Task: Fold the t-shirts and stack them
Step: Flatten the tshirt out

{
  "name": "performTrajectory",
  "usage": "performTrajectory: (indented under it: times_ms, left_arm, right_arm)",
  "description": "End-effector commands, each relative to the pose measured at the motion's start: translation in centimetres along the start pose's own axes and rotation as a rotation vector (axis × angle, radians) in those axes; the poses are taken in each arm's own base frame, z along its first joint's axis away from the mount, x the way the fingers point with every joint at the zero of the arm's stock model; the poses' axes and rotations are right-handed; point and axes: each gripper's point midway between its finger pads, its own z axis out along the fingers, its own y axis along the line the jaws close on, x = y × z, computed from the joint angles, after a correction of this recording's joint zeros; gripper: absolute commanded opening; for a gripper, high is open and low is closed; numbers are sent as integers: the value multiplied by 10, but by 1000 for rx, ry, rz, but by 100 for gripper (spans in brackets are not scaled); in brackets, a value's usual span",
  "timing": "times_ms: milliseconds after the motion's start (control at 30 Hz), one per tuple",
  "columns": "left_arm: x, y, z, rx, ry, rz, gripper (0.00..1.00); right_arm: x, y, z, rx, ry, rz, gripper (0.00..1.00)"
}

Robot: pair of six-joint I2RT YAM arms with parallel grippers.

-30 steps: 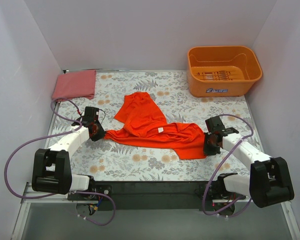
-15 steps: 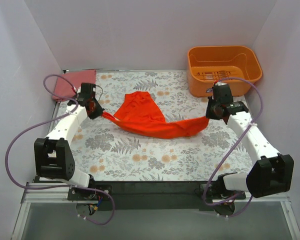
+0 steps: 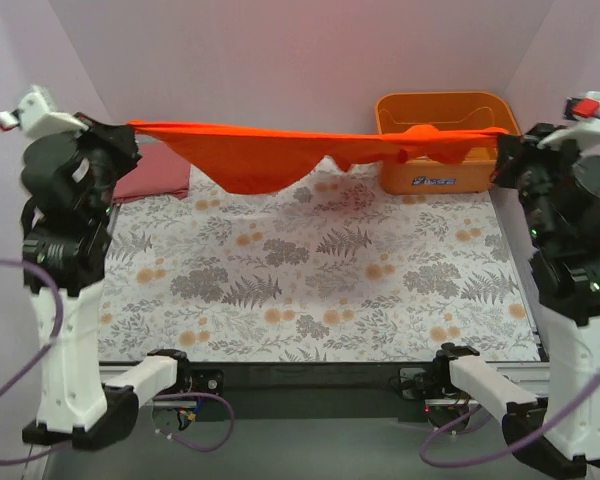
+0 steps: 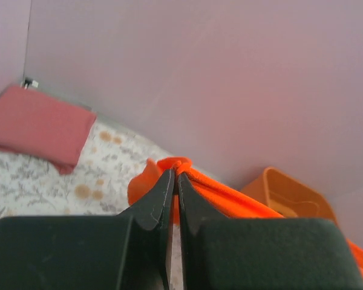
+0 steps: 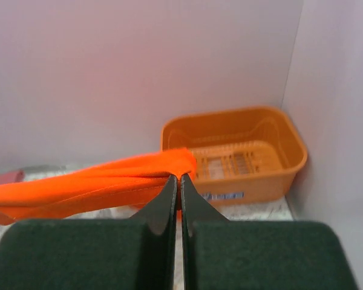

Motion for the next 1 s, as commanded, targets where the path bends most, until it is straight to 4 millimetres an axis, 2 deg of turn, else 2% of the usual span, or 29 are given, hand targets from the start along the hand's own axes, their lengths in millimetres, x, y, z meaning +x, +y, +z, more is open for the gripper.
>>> performTrajectory:
  times_ms: [0, 33, 100, 167, 233, 300, 400, 500, 533, 567, 600, 633, 667, 700, 733, 767, 800, 833, 867, 900, 933, 967]
  left_arm:
    - [-66, -10, -66, 87, -217, 46, 0]
    - [-77, -12, -81, 104, -254, 54, 0]
    - [-95, -18, -103, 138, -309, 46, 0]
    - [-100, -20, -115, 159, -327, 38, 0]
    - [-96, -21, -118, 177, -315, 41, 0]
    - [-90, -19, -117, 176, -298, 49, 0]
    - [-69, -11, -99, 147, -243, 85, 0]
    - [-26, 4, -61, 100, -132, 129, 0]
    - [-14, 8, -50, 87, -100, 138, 0]
    - [21, 23, -29, 49, -19, 160, 0]
    - [32, 27, -19, 42, -4, 166, 0]
    - [52, 36, -4, 18, 39, 178, 0]
    - [78, 49, 14, -12, 79, 190, 0]
    - [96, 59, 25, -34, 112, 202, 0]
    - [118, 69, 41, -64, 158, 214, 0]
    - [144, 84, 57, -101, 194, 224, 0]
    - [159, 92, 66, -121, 219, 231, 0]
    - [188, 107, 84, -165, 284, 240, 0]
    - [200, 113, 95, -181, 298, 236, 0]
    - [219, 124, 102, -210, 336, 246, 0]
    - [236, 133, 111, -237, 371, 241, 0]
    - [263, 148, 125, -279, 427, 252, 0]
  right_arm:
    - [-82, -16, -63, 32, -271, -72, 1]
    - [-94, -17, -82, 26, -320, -70, 1]
    - [-112, -19, -105, 15, -384, -93, 1]
    - [-121, -18, -125, -4, -429, -118, 1]
    - [-122, -18, -137, -18, -450, -134, 1]
    - [-119, -18, -139, -23, -448, -161, 1]
    - [-101, -16, -125, -33, -398, -199, 1]
    - [-62, -10, -85, -60, -274, -234, 1]
    - [-31, -7, -58, -68, -183, -251, 1]
    - [-18, -5, -46, -76, -150, -255, 1]
    - [-4, -6, -33, -70, -115, -260, 1]
    - [17, -7, -14, -60, -62, -267, 1]
    - [41, -7, 6, -57, -30, -272, 1]
    - [62, -7, 23, -56, 13, -274, 1]
    - [77, -7, 35, -59, 36, -276, 1]
    - [109, -7, 49, -69, 89, -282, 1]
    - [122, -3, 68, -78, 91, -281, 1]
    - [135, -3, 78, -81, 103, -284, 1]
    - [153, -1, 88, -95, 136, -283, 1]
    - [183, -1, 105, -100, 197, -289, 1]
    - [200, -1, 113, -100, 234, -284, 1]
    - [215, -3, 119, -92, 270, -275, 1]
